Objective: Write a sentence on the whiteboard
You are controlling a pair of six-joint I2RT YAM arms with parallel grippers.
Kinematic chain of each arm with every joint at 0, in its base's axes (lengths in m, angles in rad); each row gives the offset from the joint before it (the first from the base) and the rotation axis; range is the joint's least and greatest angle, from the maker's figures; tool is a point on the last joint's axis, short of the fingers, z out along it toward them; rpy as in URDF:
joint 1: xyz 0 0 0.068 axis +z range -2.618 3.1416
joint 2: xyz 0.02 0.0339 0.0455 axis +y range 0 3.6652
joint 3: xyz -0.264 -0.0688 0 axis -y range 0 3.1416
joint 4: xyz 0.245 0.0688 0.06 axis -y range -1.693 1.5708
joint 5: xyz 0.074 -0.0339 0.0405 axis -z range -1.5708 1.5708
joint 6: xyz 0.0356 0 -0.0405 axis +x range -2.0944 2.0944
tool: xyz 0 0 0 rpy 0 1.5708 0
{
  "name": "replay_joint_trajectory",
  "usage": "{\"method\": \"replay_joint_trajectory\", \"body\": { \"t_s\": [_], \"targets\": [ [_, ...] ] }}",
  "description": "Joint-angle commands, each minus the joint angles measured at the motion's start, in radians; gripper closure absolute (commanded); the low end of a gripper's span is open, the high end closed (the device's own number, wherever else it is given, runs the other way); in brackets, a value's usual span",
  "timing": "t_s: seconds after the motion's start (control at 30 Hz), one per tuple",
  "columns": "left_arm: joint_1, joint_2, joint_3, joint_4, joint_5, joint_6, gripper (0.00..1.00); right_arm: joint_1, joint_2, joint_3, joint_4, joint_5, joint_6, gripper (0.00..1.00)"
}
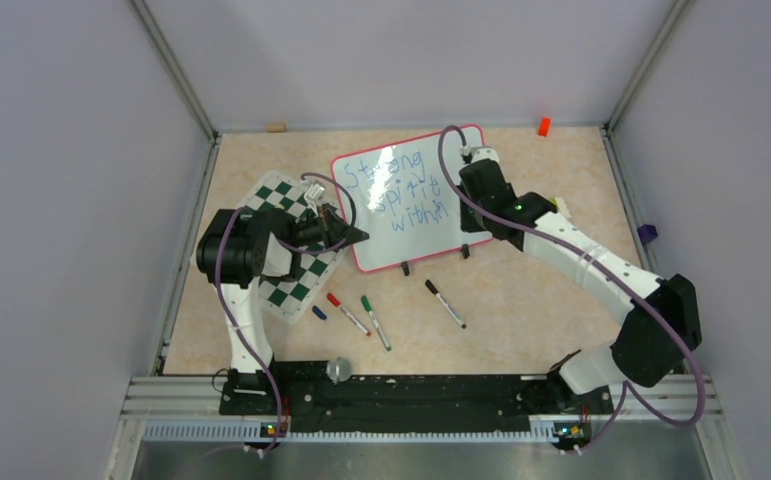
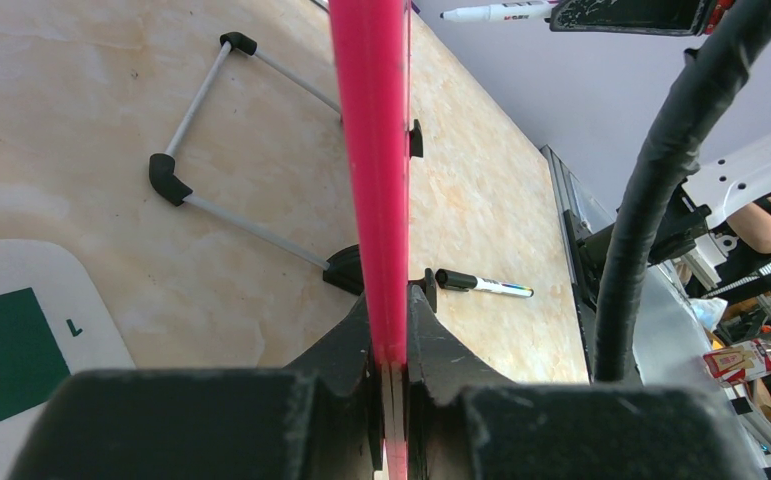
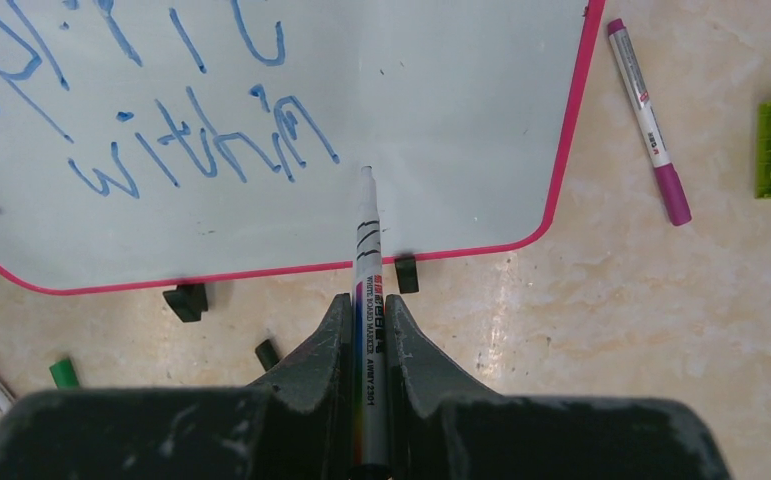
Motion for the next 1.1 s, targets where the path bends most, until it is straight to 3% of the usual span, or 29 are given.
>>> {"method": "replay_joint_trajectory", "body": {
  "t_s": [0.0, 0.53, 0.77, 1.07],
  "targets": [
    [0.031, -0.010, -0.005, 0.083, -0.077, 0.069, 1.00, -0.019, 0.031, 0.066, 0.015, 0.020, -0.012, 1.00],
    [0.031, -0.010, -0.005, 0.083, -0.077, 0.069, 1.00, -0.029, 0.137, 0.110, 0.032, 0.059, 0.003, 1.00],
    [0.031, -0.010, -0.005, 0.083, -0.077, 0.069, 1.00, -0.030, 0.075, 0.090, 0.032, 0.020, 0.003, 1.00],
    [0.031, -0.010, -0.005, 0.083, -0.077, 0.069, 1.00, -0.038, -0.133, 0.032, 0.019, -0.053, 0.010, 1.00]
  ]
}}
